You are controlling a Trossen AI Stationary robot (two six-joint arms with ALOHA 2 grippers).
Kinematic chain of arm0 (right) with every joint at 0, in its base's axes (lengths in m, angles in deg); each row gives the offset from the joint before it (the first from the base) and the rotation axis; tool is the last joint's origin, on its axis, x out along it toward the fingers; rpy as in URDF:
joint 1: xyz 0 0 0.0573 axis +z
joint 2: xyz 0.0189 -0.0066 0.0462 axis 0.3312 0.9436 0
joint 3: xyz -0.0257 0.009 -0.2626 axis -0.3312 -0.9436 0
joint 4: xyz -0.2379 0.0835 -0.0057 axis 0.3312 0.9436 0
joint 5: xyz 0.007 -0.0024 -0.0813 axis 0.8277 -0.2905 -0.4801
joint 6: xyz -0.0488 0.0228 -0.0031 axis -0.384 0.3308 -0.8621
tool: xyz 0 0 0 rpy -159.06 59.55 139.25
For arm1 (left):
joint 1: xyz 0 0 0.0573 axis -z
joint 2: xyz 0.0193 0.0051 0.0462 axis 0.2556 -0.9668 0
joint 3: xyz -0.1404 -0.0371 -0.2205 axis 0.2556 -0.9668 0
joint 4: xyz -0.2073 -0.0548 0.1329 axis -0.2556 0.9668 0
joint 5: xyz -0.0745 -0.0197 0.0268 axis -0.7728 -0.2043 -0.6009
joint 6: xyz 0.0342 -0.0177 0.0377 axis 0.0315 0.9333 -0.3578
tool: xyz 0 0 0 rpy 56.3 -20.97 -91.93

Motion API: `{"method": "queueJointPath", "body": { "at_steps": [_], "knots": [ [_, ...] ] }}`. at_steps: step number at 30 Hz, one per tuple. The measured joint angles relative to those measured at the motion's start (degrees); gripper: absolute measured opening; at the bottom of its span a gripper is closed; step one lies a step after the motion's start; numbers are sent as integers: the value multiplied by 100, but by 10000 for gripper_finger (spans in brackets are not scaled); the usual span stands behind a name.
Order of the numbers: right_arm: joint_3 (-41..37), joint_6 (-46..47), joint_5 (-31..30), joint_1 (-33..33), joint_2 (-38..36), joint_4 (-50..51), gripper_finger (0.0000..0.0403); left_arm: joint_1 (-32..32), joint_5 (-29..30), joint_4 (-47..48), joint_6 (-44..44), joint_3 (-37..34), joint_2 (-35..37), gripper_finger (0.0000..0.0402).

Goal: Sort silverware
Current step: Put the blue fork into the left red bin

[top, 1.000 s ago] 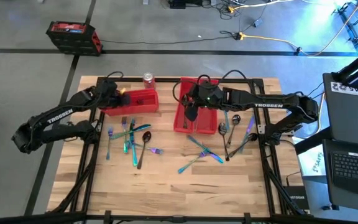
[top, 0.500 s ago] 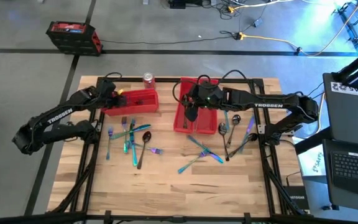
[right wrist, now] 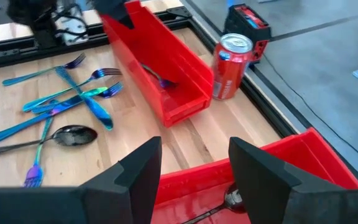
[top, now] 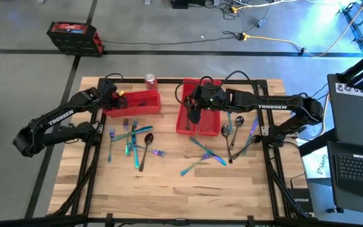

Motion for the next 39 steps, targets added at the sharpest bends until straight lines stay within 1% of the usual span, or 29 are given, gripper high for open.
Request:
{"method": "queueJointPath", "body": {
  "at_steps": [4,7,10,13,15,17,19,21,24,27,30,33,36,39],
  "knots": [
    [0,-13,80,2,0,0,173,72,-65,-461,-123,1,93,110],
    [0,-53,78,2,0,0,173,195,-81,-1076,-253,1,271,110],
    [0,-325,78,2,0,55,173,376,-329,-1905,-481,-1,480,110],
    [0,-411,80,2,0,293,173,688,-954,-2747,-838,3,635,110],
    [0,-378,121,2,0,533,173,990,-1546,-3155,-1103,3,664,110],
    [0,-201,383,7,0,787,173,1384,-2100,-3439,-1417,3,664,110],
    [-43,-54,720,31,-1,873,173,1875,-2498,-3600,-1806,3,640,110],
    [-123,3,947,104,-4,903,172,2408,-2539,-3656,-2379,3,602,109],
    [-184,159,981,294,-4,1060,172,3185,-2230,-4008,-3262,3,460,108],
    [-291,425,983,572,-9,1132,172,3842,-2168,-4453,-4209,3,267,108],
    [-311,629,983,908,-9,1317,172,4423,-2070,-4852,-4707,5,-17,108],
    [-310,990,857,1248,-9,1547,172,4828,-2022,-5007,-4765,9,-421,108],
    [-310,1341,538,1585,-9,1745,172,5069,-2019,-5228,-4176,7,-985,108],
    [-310,1948,21,1933,-9,1943,172,5279,-2000,-5493,-3981,7,-1609,108]
  ]
}}
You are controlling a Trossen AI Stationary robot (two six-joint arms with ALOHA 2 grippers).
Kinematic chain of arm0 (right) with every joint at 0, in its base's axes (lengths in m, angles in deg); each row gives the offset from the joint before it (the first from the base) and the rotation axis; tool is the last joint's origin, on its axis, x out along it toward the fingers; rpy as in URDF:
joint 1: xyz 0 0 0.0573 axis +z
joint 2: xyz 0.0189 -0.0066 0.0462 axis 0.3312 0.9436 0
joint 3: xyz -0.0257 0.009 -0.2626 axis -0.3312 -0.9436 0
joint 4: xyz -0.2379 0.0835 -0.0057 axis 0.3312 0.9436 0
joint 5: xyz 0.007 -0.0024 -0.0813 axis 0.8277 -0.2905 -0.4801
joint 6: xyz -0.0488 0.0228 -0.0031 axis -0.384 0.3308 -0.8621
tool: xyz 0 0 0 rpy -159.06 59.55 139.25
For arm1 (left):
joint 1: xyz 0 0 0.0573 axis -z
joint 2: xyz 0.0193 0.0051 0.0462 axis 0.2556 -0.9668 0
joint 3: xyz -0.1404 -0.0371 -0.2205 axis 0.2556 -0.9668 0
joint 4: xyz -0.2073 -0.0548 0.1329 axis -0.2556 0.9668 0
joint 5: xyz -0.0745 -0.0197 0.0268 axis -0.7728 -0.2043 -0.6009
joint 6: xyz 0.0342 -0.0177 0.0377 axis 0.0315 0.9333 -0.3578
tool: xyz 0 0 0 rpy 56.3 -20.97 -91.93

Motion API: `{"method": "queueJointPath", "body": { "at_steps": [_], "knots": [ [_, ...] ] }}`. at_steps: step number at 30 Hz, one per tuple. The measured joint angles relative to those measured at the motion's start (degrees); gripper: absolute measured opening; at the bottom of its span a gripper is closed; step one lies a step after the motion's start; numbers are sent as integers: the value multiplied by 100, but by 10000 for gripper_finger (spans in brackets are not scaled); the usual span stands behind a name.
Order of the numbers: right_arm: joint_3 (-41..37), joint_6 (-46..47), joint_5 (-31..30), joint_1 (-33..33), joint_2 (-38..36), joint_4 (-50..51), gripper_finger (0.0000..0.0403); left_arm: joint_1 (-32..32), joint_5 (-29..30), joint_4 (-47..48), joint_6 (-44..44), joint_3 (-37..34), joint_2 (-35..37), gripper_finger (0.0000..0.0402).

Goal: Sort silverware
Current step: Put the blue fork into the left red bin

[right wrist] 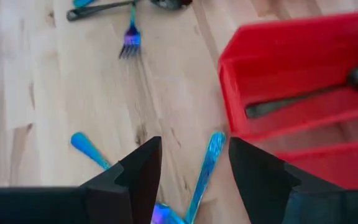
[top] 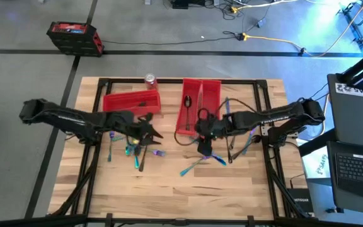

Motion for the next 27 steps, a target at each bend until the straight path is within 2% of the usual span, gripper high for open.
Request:
{"method": "queueJointPath", "body": {
  "at_steps": [3,6,10,15,21,27],
  "knots": [
    [2,908,-449,389,0,280,170,308,-12,-368,11,-2,-666,108],
    [-36,1270,-782,818,0,437,149,660,55,-954,-129,-2,-1312,108],
    [-315,1832,-904,1129,0,483,93,1017,308,-1655,234,-9,-2140,108],
    [-906,2310,-1107,1177,0,203,12,1294,536,-2468,726,-4,-2738,107],
    [-1765,2426,-982,1145,2,-694,2,1470,1037,-2705,1125,-3,-2938,107],
    [-2505,2246,-584,1148,2,-1509,1,1572,849,-2875,1535,-4,-2922,107]
  ]
}}
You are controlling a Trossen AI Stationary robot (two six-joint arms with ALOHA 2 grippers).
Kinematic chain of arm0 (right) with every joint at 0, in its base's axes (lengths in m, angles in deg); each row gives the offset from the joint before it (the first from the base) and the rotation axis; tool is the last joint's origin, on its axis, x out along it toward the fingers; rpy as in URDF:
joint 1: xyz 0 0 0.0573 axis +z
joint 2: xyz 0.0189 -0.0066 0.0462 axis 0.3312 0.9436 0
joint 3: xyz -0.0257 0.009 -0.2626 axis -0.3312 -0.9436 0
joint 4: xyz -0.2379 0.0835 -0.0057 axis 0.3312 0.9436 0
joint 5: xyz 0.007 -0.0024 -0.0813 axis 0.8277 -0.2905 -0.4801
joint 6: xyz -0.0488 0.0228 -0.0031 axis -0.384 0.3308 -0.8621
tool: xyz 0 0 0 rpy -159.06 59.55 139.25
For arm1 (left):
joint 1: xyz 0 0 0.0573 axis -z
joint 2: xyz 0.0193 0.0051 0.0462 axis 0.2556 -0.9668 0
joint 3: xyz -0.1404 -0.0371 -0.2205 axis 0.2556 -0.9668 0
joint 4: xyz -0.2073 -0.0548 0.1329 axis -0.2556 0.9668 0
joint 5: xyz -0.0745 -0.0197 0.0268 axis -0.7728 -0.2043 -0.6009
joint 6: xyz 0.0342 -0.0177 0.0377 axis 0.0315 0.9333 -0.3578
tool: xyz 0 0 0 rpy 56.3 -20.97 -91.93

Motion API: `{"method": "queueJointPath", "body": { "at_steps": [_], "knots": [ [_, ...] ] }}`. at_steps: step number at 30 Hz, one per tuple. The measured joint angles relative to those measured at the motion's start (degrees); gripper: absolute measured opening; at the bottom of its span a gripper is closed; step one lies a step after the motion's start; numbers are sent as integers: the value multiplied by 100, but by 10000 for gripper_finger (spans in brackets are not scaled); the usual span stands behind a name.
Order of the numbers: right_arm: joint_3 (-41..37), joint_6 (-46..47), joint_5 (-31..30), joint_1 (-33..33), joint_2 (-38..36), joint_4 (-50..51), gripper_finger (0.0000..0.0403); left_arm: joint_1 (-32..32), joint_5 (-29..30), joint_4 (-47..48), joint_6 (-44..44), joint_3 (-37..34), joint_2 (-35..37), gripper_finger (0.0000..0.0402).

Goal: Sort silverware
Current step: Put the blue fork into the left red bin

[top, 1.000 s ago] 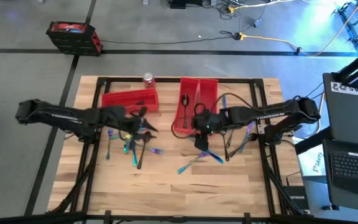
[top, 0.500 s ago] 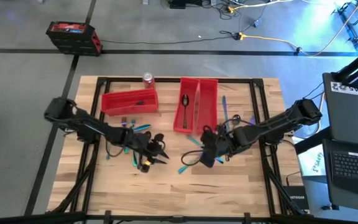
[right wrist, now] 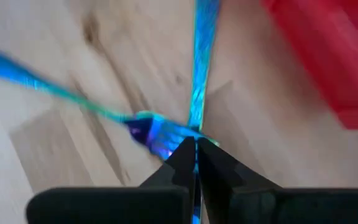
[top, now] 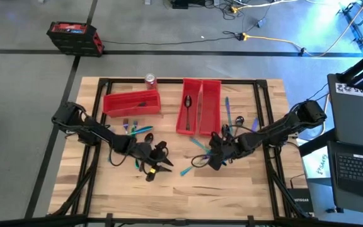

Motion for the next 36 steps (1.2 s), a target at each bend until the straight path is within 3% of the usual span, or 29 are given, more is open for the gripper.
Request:
{"method": "queueJointPath", "body": {
  "at_steps": [4,15,31,36],
  "knots": [
    [-240,-170,9,-4,-2,-456,0,33,10,-172,-41,2,0,107],
    [-242,-791,-526,111,-17,-349,0,33,0,-114,-23,4,0,107],
    [-240,-799,-356,109,-17,-132,0,-30,193,-93,188,4,0,107],
    [-238,-775,-235,109,-17,-137,0,50,488,-85,6,136,0,107]
  ]
}}
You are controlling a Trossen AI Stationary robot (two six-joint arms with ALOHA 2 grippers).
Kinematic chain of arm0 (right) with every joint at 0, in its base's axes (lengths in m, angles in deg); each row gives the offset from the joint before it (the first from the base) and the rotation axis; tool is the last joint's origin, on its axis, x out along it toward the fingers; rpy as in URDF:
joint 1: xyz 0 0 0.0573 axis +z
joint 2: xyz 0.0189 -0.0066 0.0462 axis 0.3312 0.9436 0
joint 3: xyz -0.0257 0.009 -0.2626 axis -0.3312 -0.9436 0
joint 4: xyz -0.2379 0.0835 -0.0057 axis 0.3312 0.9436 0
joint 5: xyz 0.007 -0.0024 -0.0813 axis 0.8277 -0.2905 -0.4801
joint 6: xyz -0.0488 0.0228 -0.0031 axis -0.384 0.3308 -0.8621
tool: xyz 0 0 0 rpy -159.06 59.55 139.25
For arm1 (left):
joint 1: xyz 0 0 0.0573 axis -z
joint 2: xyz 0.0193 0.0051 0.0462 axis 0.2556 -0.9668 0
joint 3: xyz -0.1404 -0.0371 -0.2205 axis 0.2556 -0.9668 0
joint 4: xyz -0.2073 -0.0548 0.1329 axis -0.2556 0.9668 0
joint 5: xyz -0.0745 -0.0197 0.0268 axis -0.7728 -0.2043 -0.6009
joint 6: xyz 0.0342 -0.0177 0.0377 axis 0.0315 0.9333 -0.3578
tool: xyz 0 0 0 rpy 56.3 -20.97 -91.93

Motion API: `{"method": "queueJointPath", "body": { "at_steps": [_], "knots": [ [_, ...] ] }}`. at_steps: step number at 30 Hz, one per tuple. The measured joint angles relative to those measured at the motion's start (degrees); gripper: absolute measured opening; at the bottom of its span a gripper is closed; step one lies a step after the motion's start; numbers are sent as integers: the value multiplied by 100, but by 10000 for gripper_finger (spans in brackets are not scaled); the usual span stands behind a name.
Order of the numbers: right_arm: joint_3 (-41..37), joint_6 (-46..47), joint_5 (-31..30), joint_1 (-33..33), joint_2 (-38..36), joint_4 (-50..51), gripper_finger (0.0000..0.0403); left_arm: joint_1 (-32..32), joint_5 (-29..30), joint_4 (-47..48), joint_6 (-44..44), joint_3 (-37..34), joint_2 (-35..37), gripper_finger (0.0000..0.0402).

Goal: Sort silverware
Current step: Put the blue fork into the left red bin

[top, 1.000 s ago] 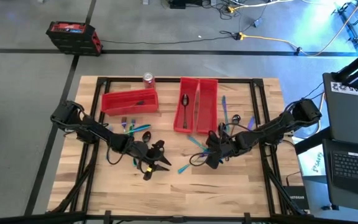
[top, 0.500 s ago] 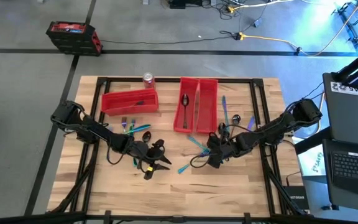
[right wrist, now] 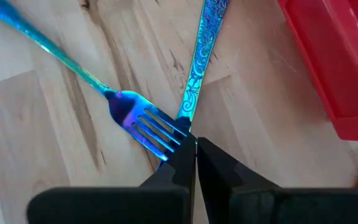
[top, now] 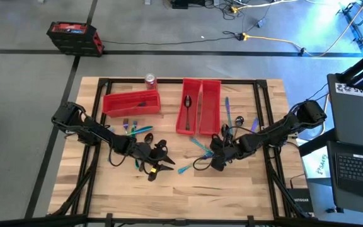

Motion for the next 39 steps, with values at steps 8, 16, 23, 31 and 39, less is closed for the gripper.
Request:
{"method": "queueJointPath", "body": {
  "at_steps": [8,16,23,31,39],
  "knots": [
    [0,-3,-2,7,36,3,0,114,401,163,1218,72,0,107],
    [0,-4,3,118,301,-52,0,26,258,1048,3301,69,0,107],
    [2,11,-33,118,306,-83,0,171,352,1222,4773,69,0,107],
    [2,48,-37,118,306,-83,0,627,1150,1232,7771,69,0,107],
    [0,33,-76,114,306,-92,0,1030,2681,1245,9033,69,-2,107]
  ]
}}
